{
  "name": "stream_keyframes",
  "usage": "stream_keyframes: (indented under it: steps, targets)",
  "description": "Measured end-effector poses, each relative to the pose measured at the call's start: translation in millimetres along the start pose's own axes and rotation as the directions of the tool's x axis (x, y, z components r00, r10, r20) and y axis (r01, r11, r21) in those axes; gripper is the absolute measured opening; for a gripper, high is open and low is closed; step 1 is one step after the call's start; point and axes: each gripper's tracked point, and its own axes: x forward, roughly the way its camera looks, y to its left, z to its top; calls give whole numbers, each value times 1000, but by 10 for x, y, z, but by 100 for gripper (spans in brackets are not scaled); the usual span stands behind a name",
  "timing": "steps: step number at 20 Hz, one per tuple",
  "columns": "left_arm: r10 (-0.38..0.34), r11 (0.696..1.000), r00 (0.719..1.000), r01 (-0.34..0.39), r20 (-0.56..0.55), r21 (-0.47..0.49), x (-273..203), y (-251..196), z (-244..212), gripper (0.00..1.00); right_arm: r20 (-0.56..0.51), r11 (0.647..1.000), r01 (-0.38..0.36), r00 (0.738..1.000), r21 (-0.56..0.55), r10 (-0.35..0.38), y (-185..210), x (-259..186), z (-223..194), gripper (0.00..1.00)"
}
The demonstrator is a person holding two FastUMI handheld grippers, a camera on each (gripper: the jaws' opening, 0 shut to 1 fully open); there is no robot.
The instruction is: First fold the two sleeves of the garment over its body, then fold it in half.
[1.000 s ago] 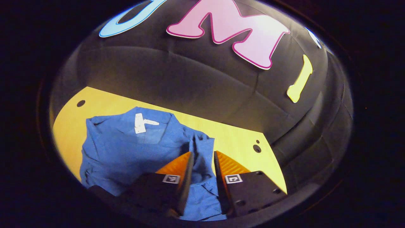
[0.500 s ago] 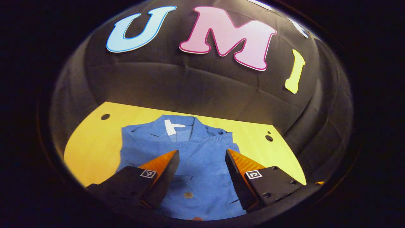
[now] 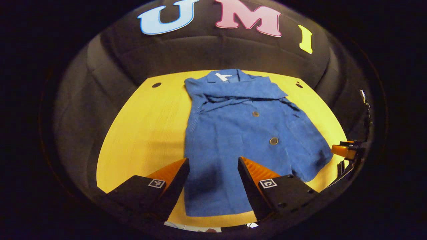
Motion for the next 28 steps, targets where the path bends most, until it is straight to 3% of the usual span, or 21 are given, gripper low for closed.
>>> stream_keyframes:
  steps: [4, 9, 10, 11, 12, 13, 14, 15, 18, 20, 22, 23, 25, 27, 28]
  targets:
    - [-16, 998, 995, 10, -95, -61, -94, 121, -567, 85, -43, 1000, 4, 999, 28, -2, 0, 133, -128, 100]
    - [-35, 994, 987, 18, -158, -108, 75, 119, -829, 88, -84, 998, 9, 996, 56, -5, -2, 223, -302, 100]
    - [-28, 993, 985, 9, -168, -116, 88, 123, -852, 85, -89, 999, 12, 996, 47, -8, 0, 246, -320, 100]
    - [-21, 995, 987, 4, -157, -104, 114, 128, -850, 86, -92, 999, 13, 996, 41, -9, -9, 260, -337, 93]
    - [-8, 996, 986, -7, -168, -90, 109, 123, -861, 87, -106, 999, 12, 994, 40, -8, -7, 272, -354, 93]
    - [4, 998, 985, -16, -175, -65, 107, 109, -872, 84, -92, 999, 16, 996, 33, -13, -17, 290, -325, 100]
    - [3, 999, 985, -11, -175, -44, 119, 80, -882, 84, -94, 999, 21, 995, 25, -18, -19, 296, -317, 94]
    - [3, 999, 984, -9, -177, -35, 125, 63, -888, 83, -91, 1000, 24, 996, 14, -23, -31, 287, -324, 100]
    - [0, 999, 985, -7, -175, -43, 116, 37, -860, 81, -83, 999, 37, 996, 4, -37, -37, 306, -320, 100]
    - [-8, 999, 985, 0, -171, -48, 134, -60, -851, 70, -97, 999, 36, 995, 8, -35, -30, 301, -329, 100]
    - [-9, 999, 987, 3, -162, -41, 128, -177, -852, 40, -124, 1000, 30, 992, -2, -30, -15, 297, -333, 98]
    - [-9, 1000, 988, 4, -156, -30, 125, -221, -853, 26, -128, 1000, 27, 991, 3, -26, 2, 303, -318, 93]
    - [-49, 999, 986, 52, -160, 9, 106, -383, -861, 13, -121, 999, 25, 992, 29, -22, 101, 344, -275, 59]
    - [-51, 997, 987, 60, -154, 52, 96, -474, -832, 13, -107, 1000, 25, 994, -14, -26, 159, 344, -269, 28]
    - [-49, 997, 985, 58, -163, 54, 139, -496, -834, 0, -95, 999, 33, 995, -37, -36, 177, 353, -256, 14]
